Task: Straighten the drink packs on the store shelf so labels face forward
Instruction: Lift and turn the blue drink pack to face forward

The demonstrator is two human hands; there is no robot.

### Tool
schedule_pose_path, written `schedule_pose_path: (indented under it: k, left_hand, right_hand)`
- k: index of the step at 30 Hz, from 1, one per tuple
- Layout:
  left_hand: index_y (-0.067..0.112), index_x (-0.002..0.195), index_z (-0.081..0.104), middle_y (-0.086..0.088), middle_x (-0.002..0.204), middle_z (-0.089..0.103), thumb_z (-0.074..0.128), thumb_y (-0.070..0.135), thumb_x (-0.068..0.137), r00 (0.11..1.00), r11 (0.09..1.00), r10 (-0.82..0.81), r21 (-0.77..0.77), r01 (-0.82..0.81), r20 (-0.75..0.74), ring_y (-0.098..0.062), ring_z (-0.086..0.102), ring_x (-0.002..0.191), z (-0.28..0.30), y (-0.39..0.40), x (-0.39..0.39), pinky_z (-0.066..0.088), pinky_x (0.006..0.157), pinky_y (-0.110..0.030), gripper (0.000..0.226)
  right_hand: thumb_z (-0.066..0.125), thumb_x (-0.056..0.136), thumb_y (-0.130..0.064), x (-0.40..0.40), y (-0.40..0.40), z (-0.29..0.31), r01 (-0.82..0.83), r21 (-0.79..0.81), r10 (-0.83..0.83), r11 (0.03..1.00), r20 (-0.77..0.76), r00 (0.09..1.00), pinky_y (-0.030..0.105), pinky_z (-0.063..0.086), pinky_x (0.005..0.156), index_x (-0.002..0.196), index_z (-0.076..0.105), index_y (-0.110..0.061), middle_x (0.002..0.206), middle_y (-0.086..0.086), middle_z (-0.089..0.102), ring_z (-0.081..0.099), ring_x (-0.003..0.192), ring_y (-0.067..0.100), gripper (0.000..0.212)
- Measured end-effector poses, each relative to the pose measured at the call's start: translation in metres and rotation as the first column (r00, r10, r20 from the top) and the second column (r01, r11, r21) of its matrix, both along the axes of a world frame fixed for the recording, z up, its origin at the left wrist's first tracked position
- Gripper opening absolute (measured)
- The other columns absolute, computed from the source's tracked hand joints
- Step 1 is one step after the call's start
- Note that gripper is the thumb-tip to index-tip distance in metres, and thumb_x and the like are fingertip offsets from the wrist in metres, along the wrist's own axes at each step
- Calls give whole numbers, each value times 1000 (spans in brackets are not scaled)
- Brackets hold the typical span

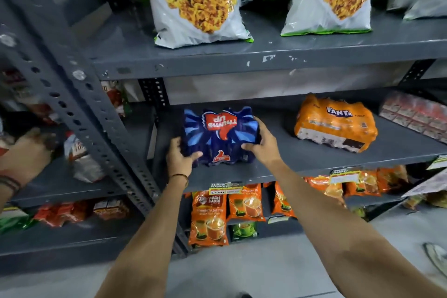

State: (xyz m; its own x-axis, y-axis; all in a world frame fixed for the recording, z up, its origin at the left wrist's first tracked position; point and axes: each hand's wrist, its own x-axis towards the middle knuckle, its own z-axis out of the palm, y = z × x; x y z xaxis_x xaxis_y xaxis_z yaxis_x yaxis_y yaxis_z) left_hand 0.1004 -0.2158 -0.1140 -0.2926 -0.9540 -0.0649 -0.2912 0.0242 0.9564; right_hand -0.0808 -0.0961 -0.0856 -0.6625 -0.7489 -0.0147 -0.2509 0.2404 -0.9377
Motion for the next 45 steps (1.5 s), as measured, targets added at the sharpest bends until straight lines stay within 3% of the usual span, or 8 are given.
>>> schedule_pose_path:
  k: [6,11,19,26,30,33,38,45]
  left_hand:
    - [-6,130,48,-21,133,53,44,-26,79,993,987,48,158,-30,-109,-34,50,125,9,-22,6,42,102,-39,55]
    - [7,130,55,-22,132,57,57,36,75,929,920,211,384,-83,-305,-37,55,122,35,-72,-27,49,95,-44,63]
    - [3,121,57,-11,113,60,35,33,99,995,992,91,91,-87,-37,-28,57,101,78,-26,-34,44,85,-31,43]
    - [16,58,66,-8,66,69,38,52,87,967,948,243,228,-220,-74,-35,64,84,58,-9,-3,52,77,-43,54]
    - [10,81,60,-8,83,62,26,47,98,984,911,108,410,-40,-145,-24,57,78,57,11,-4,42,63,-27,53]
    - [14,86,64,-14,110,66,30,57,93,987,898,121,434,-65,-103,-26,61,85,48,14,-4,50,77,-34,56]
    - [9,140,40,-22,140,47,25,47,99,973,788,133,616,13,-190,-42,49,124,45,36,-8,43,95,-48,58]
    - [6,141,36,-25,143,42,35,44,98,901,615,271,781,108,-338,-45,50,123,50,63,-34,48,84,-49,58]
  right_hand:
    - [79,75,-21,2,5,13,5,156,-15,988,63,998,43,42,107,150,23,-15,148,11,43,43,135,31,94]
    - [52,86,-60,29,10,22,375,302,-455,876,263,851,42,40,104,146,29,-2,144,19,45,46,130,37,86]
    - [60,69,-67,28,-28,40,249,54,-181,967,835,519,50,51,94,131,50,-17,125,12,64,63,109,36,81]
    - [42,97,-44,-2,-40,54,147,53,-135,988,765,629,43,48,88,125,55,-6,113,16,63,61,116,32,49]
    - [42,97,-40,-12,-50,63,8,135,-95,991,649,755,24,55,55,81,56,-12,55,9,65,64,49,18,35]
    - [48,92,-50,-14,-66,64,-52,206,-69,977,539,839,42,50,87,75,51,-15,76,7,56,55,66,21,39]
    - [45,96,-46,-9,-102,63,-169,336,51,927,334,941,34,47,72,76,49,-16,75,4,54,52,63,16,37]
    - [38,99,-43,9,-131,85,-360,580,444,731,-3,896,36,41,101,139,48,-17,135,14,56,55,118,31,48]
